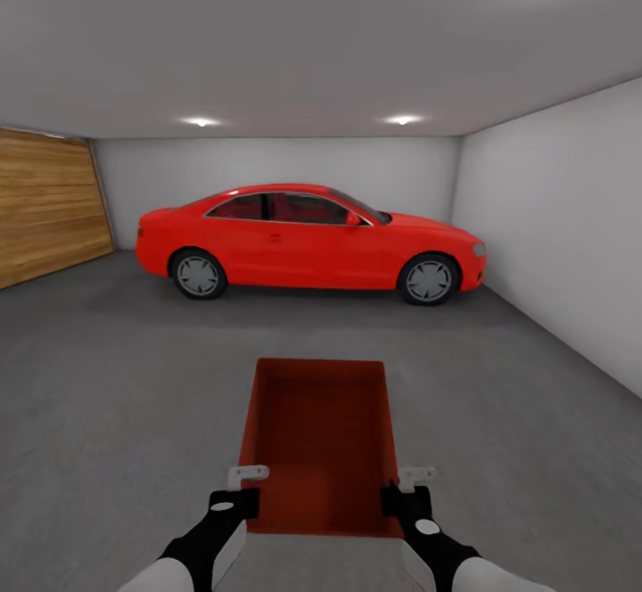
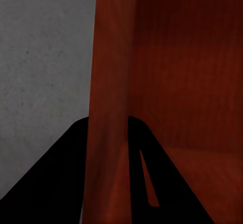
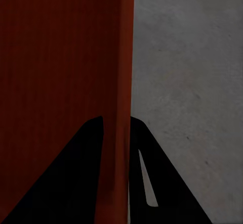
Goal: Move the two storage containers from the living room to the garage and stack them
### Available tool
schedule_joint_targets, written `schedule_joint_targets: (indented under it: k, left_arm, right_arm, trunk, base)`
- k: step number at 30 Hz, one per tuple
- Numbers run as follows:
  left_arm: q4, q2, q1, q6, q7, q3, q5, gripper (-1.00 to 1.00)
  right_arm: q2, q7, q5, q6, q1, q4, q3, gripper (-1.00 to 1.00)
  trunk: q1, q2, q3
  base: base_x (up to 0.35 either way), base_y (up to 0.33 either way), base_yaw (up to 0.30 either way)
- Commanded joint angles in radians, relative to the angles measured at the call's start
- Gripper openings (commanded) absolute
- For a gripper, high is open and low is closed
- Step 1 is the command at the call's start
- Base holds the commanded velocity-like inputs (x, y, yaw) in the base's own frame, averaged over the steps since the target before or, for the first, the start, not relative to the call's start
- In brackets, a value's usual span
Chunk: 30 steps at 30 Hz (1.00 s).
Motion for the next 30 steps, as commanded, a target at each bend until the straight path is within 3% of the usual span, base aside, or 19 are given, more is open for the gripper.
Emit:
schedule_joint_targets:
  k: [1,30]
  left_arm:
    - [-0.001,-0.001,0.001,0.008,0.013,0.016,-0.009,-1.00]
    - [-0.001,-0.001,0.001,0.009,0.013,0.016,-0.008,-1.00]
  right_arm:
    - [0.001,-0.006,0.007,-0.001,-0.001,-0.002,-0.036,-1.00]
    - [0.002,-0.008,0.007,-0.001,-0.001,-0.002,-0.035,-1.00]
  trunk:
    - [0.001,-0.001,0.000]
    - [0.001,-0.001,0.000]
  base:
    - [0.319,0.000,0.000]
    - [0.321,0.000,0.000]
